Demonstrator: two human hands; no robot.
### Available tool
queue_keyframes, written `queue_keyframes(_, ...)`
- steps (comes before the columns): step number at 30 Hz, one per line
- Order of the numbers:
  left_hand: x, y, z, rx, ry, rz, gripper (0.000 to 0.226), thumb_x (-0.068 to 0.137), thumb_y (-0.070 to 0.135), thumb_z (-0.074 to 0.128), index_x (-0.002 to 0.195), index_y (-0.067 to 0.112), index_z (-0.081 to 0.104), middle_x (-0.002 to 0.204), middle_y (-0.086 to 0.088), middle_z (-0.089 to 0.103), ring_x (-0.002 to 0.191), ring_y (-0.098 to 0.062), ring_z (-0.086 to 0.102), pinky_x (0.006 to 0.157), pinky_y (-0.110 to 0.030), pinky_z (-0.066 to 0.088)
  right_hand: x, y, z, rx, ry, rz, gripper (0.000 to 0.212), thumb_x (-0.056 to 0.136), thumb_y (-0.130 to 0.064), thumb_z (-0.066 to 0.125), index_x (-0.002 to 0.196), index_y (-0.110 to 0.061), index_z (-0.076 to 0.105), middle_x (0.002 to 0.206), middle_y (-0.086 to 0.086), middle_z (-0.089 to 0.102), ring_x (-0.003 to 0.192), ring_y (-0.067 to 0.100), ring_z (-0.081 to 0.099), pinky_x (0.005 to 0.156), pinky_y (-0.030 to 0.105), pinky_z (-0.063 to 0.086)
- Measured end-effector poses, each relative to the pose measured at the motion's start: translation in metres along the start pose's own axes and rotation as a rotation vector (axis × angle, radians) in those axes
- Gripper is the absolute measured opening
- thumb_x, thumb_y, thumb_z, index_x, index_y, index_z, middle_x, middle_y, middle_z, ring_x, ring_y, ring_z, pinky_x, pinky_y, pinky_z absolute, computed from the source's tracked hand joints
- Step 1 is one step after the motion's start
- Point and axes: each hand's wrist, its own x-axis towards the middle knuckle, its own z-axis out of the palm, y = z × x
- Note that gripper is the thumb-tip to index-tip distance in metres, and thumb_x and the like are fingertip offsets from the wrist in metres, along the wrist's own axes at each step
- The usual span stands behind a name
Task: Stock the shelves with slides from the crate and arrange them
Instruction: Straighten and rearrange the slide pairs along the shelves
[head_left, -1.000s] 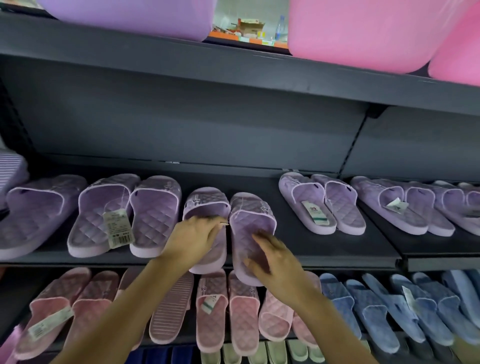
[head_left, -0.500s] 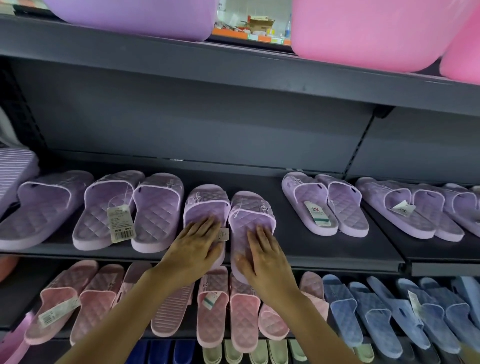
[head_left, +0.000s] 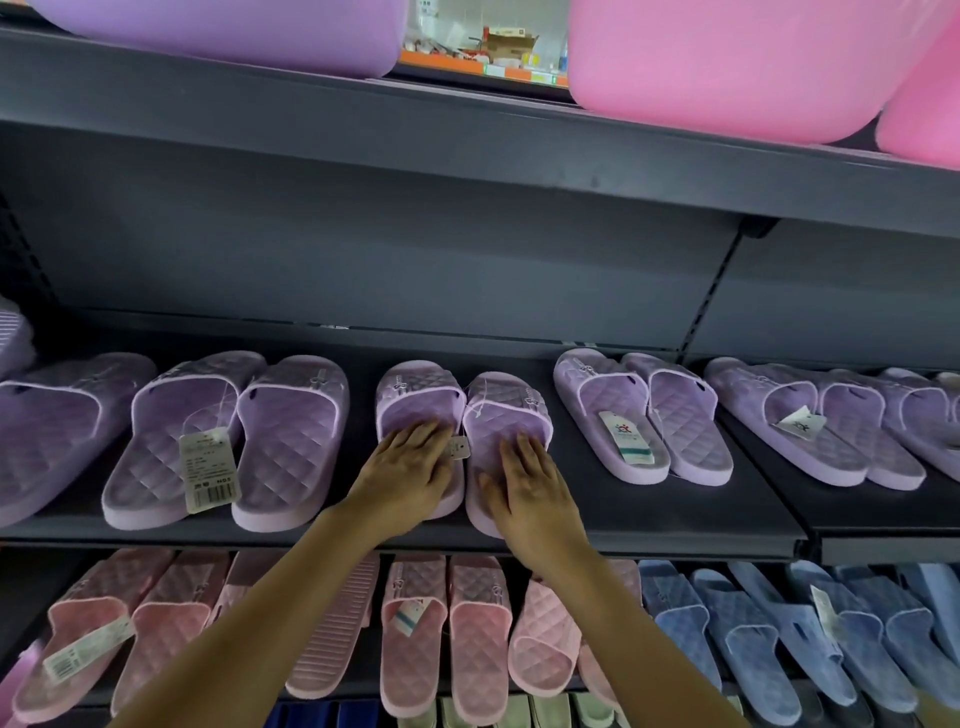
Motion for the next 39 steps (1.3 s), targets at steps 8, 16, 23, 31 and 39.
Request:
queue_keyframes(8,0.035,0.0,0.007,-0.022,0.053,0.031,0.099,0.061,0.052,-0.009,0.145,0.014,0.024,0.149,-0.004,0.028,0.137,-0.018,0.027,0.113,-0.027,0.013,0.033,0.018,-0.01,0.072,-0.103,0.042,0.106,0.061,-0.063,-0.012,0.148,-0.009,0.013,0.157,0.011,0.008,0.145,0.019,0.002,0.115,0.026,-0.001)
queue_keyframes(16,0.068,0.0,0.015,0.004,0.017,-0.032,0.103,0.055,0.05,-0.015,0.149,0.016,0.013,0.156,-0.001,0.014,0.143,-0.012,0.012,0.115,-0.027,0.003,0.065,0.034,0.0,0.063,-0.04,0.049,0.104,0.064,-0.063,-0.009,0.147,-0.006,0.019,0.155,0.014,0.015,0.145,0.024,0.007,0.116,0.029,0.003)
queue_keyframes(23,0.074,0.001,0.017,-0.012,0.055,-0.043,0.102,0.056,0.05,-0.012,0.148,0.018,0.019,0.155,0.002,0.019,0.142,-0.011,0.016,0.114,-0.025,0.004,0.072,0.04,0.006,0.071,-0.038,0.049,0.136,0.047,-0.079,-0.036,0.146,-0.006,0.021,0.154,0.015,0.017,0.144,0.026,0.01,0.117,0.033,0.007)
queue_keyframes(31,0.072,-0.005,0.013,-0.13,0.026,0.039,0.093,0.067,0.053,0.0,0.145,0.011,0.027,0.153,-0.004,0.026,0.141,-0.017,0.02,0.114,-0.027,0.01,0.069,0.039,-0.012,0.307,-0.116,0.046,0.066,0.091,-0.048,0.043,0.144,-0.011,0.03,0.152,0.008,0.026,0.142,0.02,0.016,0.115,0.029,0.014)
queue_keyframes(39,0.03,-0.008,-0.017,-0.223,0.102,0.057,0.048,0.09,0.024,0.054,0.137,0.031,0.045,0.142,0.005,0.043,0.123,-0.017,0.047,0.105,-0.033,0.036,0.036,0.035,-0.046,0.333,0.023,-0.051,0.054,0.089,-0.036,0.057,0.136,-0.012,0.044,0.138,0.006,0.048,0.126,0.023,0.044,0.103,0.028,0.033)
